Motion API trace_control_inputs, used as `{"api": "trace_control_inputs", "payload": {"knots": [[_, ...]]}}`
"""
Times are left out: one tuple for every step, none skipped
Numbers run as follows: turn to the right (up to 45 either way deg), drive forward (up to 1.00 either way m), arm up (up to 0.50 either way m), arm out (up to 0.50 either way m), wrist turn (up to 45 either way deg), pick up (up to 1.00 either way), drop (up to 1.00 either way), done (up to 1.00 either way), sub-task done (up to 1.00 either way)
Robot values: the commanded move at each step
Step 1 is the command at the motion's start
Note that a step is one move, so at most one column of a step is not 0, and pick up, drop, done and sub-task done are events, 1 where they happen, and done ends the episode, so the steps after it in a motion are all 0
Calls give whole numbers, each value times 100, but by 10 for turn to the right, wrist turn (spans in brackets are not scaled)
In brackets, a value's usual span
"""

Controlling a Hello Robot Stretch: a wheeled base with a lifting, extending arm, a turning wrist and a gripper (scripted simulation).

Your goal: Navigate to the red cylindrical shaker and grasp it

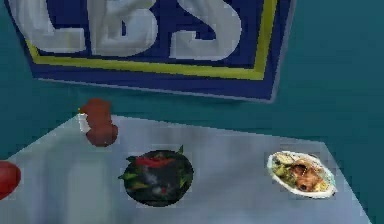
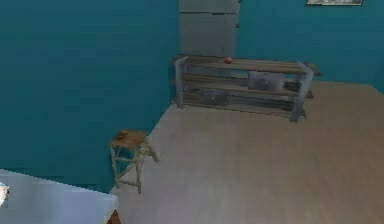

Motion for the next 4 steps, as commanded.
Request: {"api": "trace_control_inputs", "payload": {"knots": [[-450,0,0,0,0,0,0,0,0],[-450,0,0,0,0,0,0,0,0],[-240,0,0,0,0,0,0,0,0],[0,0,50,0,0,0,0,0,0]]}}
